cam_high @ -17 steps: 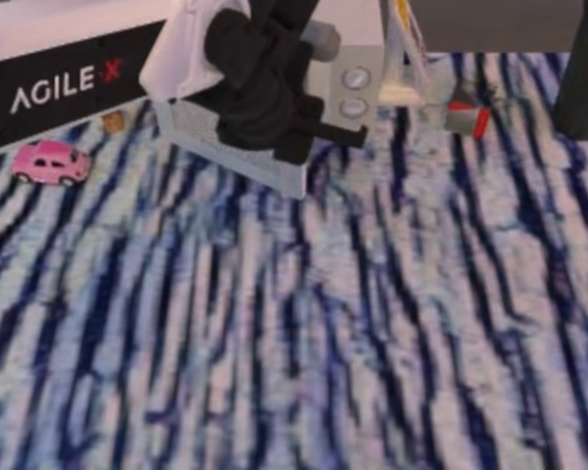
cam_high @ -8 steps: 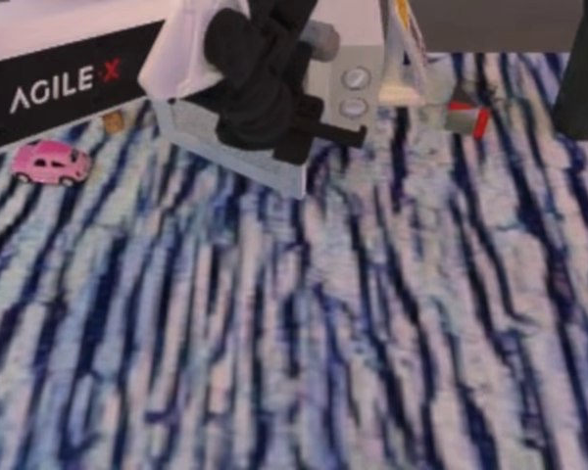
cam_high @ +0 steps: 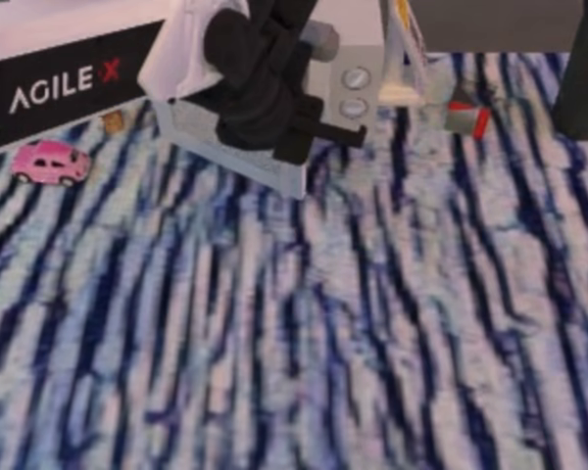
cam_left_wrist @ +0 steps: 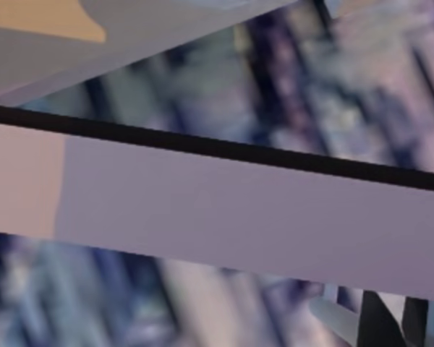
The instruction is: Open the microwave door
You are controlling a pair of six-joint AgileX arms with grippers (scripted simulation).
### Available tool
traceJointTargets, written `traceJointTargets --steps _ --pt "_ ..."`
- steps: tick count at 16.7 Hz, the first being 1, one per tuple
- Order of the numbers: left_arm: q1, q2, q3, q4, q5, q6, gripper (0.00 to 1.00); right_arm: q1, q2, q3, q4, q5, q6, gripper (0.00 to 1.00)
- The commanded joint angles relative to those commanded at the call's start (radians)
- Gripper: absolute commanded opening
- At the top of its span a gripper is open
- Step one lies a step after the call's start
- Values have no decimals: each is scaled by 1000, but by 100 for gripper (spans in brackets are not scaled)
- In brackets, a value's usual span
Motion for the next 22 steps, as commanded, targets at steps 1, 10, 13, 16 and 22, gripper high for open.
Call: traceJointTargets --steps 1,10,13,16,22 --pt "-6 4 -3 0 6 -4 0 0 0 0 0 0 0 100" --pt "35 -81 -115 41 76 131 0 0 0 0 0 0 0 100" --pt "35 -81 -115 41 76 131 0 0 0 0 0 0 0 100" --pt "35 -81 -115 41 76 131 0 0 0 0 0 0 0 100" --pt "35 -81 -115 41 76 131 0 0 0 0 0 0 0 100"
